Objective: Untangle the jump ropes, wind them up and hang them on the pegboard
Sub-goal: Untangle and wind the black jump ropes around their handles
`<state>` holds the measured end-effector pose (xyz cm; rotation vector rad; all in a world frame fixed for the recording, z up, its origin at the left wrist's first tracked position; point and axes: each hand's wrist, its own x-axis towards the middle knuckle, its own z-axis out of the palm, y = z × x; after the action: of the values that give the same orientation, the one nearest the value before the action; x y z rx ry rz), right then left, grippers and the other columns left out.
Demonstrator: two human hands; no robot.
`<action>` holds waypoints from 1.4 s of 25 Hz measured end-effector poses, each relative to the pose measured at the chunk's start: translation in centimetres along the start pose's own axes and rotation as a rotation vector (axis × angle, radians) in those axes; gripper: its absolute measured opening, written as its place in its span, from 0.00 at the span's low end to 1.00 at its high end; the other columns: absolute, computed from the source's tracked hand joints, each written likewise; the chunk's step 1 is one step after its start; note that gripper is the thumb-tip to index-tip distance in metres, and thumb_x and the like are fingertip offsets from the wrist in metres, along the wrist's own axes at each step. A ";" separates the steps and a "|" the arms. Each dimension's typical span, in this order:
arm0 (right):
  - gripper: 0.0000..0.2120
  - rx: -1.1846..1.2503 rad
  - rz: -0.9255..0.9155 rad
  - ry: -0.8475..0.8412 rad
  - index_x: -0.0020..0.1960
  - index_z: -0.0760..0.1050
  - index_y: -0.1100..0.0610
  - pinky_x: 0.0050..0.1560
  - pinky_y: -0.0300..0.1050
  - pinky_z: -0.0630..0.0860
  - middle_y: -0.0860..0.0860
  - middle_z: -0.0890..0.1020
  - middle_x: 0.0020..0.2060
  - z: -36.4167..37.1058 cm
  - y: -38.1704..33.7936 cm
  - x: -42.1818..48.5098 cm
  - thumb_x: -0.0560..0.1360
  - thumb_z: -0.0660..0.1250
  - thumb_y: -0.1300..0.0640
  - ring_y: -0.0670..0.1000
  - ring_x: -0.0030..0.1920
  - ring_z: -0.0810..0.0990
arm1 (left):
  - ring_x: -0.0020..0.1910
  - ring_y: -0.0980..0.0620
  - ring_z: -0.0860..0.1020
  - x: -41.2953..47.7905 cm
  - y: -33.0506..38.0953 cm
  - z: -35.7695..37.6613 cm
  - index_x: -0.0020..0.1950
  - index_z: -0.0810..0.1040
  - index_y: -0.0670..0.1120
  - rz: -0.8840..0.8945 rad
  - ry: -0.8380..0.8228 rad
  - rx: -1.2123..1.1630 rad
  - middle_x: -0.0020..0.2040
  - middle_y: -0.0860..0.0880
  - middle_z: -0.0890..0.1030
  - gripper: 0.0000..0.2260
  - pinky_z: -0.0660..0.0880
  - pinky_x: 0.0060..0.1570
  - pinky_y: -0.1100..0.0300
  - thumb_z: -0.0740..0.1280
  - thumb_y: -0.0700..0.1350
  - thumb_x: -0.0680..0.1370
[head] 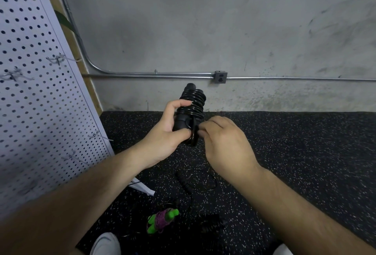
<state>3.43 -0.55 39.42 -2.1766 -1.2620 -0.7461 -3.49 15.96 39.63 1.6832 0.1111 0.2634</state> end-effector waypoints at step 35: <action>0.09 0.071 0.299 -0.265 0.56 0.72 0.56 0.38 0.48 0.73 0.54 0.84 0.43 0.1 2.5 1.3 0.83 0.61 0.51 0.58 0.41 0.82 | 0.50 0.55 0.75 0.6 -3.4 0.2 0.56 0.82 0.46 0.189 -0.204 0.744 0.50 0.57 0.74 0.08 0.74 0.54 0.55 0.71 0.38 0.78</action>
<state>6.20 -0.73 39.84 -2.3895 -1.0286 -0.2964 -2.62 16.36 36.35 2.4559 -0.1215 0.1987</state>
